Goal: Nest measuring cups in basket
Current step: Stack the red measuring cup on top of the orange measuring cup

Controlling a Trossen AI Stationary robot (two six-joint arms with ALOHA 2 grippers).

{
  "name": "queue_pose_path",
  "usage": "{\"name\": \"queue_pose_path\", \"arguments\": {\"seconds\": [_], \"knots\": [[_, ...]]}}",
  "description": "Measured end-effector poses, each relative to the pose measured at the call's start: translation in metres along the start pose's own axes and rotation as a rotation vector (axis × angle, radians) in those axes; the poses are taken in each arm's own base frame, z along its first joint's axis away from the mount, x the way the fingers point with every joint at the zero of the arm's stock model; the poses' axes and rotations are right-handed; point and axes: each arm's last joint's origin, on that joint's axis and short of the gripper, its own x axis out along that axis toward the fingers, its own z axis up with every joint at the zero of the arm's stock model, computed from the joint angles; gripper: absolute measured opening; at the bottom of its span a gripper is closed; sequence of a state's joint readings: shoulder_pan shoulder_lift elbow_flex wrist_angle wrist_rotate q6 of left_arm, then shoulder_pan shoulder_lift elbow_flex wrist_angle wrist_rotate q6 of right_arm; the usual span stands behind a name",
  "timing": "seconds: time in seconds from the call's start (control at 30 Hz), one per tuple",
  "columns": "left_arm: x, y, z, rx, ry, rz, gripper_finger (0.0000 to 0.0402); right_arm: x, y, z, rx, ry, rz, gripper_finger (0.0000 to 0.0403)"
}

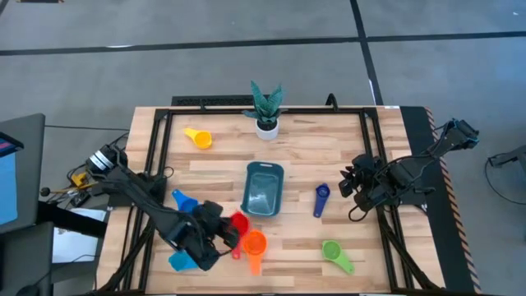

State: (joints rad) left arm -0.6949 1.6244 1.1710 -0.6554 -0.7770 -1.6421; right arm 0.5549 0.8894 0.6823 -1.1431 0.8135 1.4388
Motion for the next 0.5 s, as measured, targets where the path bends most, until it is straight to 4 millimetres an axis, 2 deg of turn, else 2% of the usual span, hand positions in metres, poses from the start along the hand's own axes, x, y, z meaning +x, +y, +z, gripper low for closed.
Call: {"name": "queue_pose_path", "arguments": {"seconds": [0.1,0.3,0.5], "knots": [[0.008,-0.015,-0.002,0.0,0.05,-0.056,0.0,0.0,0.0,0.0,-0.003,0.0,-0.001,0.0149],[0.017,-0.031,-0.01,-0.037,0.074,-0.044,0.0,0.0,0.0,0.0,-0.007,0.0,-0.001,0.0147],[0.033,-0.031,-0.026,-0.073,0.093,0.007,0.0,0.0,0.0,0.0,-0.008,-0.003,-0.001,0.0143]]}}
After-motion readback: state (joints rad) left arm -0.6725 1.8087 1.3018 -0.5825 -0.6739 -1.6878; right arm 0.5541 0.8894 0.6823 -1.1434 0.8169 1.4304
